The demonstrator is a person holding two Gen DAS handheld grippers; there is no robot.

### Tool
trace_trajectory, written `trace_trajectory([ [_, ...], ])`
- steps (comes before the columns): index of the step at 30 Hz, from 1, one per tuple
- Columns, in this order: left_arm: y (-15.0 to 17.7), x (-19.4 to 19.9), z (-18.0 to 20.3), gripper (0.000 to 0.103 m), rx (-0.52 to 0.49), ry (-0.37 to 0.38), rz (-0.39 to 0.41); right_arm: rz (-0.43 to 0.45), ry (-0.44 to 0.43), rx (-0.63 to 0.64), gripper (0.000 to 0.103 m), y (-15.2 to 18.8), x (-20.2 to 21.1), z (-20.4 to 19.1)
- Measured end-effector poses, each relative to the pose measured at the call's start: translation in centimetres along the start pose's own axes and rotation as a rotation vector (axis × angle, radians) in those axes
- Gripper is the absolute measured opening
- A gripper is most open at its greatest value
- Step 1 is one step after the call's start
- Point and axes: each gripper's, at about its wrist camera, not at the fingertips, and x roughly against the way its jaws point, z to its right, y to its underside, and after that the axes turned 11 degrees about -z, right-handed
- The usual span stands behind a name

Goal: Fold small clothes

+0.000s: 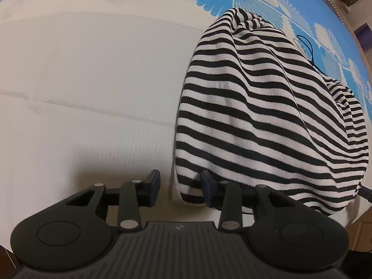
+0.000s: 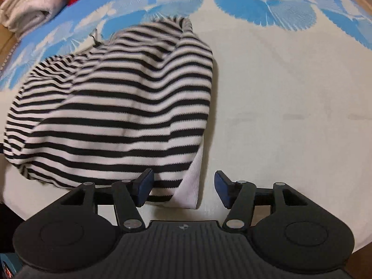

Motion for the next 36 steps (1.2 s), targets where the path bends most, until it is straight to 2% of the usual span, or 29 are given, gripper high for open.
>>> trace_trajectory([
  [3, 0.4, 0.2, -0.1, 0.042, 0.01, 0.004, 0.007, -0.041, -0.005, 0.052, 0.059, 0.7, -0.2, -0.1],
  [8, 0.9, 0.5, 0.6, 0.037, -0.01, -0.007, 0.01, -0.076, 0.06, 0.158, 0.054, 0.8, -1.9, -1.8],
  [10, 1.0, 0.5, 1.1, 0.031, -0.034, -0.025, 0.016, -0.077, 0.07, 0.202, 0.037, 0.6, -2.4, -2.6],
  [12, 1.1, 0.4, 1.4, 0.015, -0.057, -0.043, 0.02, -0.066, 0.085, 0.241, 0.03, 0.6, -2.2, -3.3],
  [13, 1.2, 0.5, 1.5, 0.008, -0.07, -0.061, 0.028, -0.061, 0.089, 0.256, 0.022, 0.7, -2.0, -3.4],
  [14, 1.3, 0.7, 1.5, 0.004, -0.079, -0.066, 0.04, -0.048, 0.081, 0.255, 0.018, 0.8, -1.7, -3.3],
  [16, 1.8, 2.1, 1.5, 0.003, -0.089, -0.045, 0.109, 0.034, 0.065, 0.219, 0.01, 0.6, 0.1, -2.5],
  [18, 2.6, 4.4, 1.2, 0.003, -0.084, 0.026, 0.204, 0.19, 0.007, 0.131, 0.009, 0.7, 3.6, -1.1],
  [19, 3.1, 5.2, 1.0, 0.003, -0.083, 0.054, 0.228, 0.252, 0.01, 0.129, 0.008, 1.1, 5.0, -0.7],
  [20, 3.6, 5.4, 0.9, 0.003, -0.086, 0.058, 0.232, 0.282, 0.053, 0.157, 0.007, 1.6, 5.6, -0.9],
  [21, 3.8, 5.1, 0.9, 0.003, -0.099, 0.03, 0.21, 0.277, 0.106, 0.193, 0.007, 2.1, 5.5, -1.3],
  [24, 3.7, 2.5, 0.8, 0.003, -0.151, -0.07, 0.084, 0.109, 0.223, 0.337, 0.006, 3.4, 2.2, -2.5],
  [26, 3.9, 1.3, 1.2, 0.004, -0.194, -0.109, 0.035, 0.054, 0.258, 0.356, 0.006, 3.6, 1.0, -2.9],
  [30, 3.9, 1.2, 1.1, 0.004, -0.175, -0.125, 0.032, 0.026, 0.282, 0.324, 0.005, 3.0, 0.5, -2.7],
  [34, 4.2, 1.2, 1.2, 0.007, -0.176, -0.157, 0.022, -0.017, 0.252, 0.248, 0.005, 3.2, 0.2, -1.8],
  [35, 4.1, 1.4, 0.9, 0.01, -0.165, -0.158, 0.025, -0.036, 0.297, 0.219, 0.0, 2.5, -0.2, -0.9],
  [36, 4.1, 1.7, 0.6, 0.01, -0.154, -0.152, 0.032, -0.05, 0.38, 0.19, 0.0, 2.6, -0.5, 0.0],
])
